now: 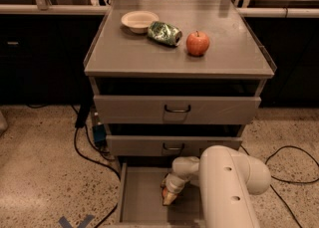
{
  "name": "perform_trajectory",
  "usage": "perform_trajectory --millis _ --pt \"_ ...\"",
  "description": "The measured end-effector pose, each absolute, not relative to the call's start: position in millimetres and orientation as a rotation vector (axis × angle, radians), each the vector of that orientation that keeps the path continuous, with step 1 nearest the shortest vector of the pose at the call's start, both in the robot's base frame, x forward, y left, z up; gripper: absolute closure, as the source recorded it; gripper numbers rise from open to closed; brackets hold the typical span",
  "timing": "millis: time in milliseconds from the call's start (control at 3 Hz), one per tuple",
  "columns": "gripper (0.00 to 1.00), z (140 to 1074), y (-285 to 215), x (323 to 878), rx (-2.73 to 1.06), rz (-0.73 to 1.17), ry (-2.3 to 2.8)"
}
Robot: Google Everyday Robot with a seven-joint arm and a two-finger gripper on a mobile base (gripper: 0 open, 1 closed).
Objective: Pick orange from bottom drawer and place on counter
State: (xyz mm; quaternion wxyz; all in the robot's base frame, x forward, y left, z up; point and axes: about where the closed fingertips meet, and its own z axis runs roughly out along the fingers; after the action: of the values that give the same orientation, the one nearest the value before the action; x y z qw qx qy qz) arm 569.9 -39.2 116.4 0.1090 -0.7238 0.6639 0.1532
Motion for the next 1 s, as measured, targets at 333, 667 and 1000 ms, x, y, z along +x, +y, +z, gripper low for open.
perform_trajectory --millis 333,667,1000 --pt "0.74 116.3 -39.2 569.9 -2.128 0.451 1.952" --pt "0.97 116.3 -39.2 569.9 -2.128 0.451 1.952" --pt "1.00 116.4 -39.2 569.7 -2.129 0.451 1.952"
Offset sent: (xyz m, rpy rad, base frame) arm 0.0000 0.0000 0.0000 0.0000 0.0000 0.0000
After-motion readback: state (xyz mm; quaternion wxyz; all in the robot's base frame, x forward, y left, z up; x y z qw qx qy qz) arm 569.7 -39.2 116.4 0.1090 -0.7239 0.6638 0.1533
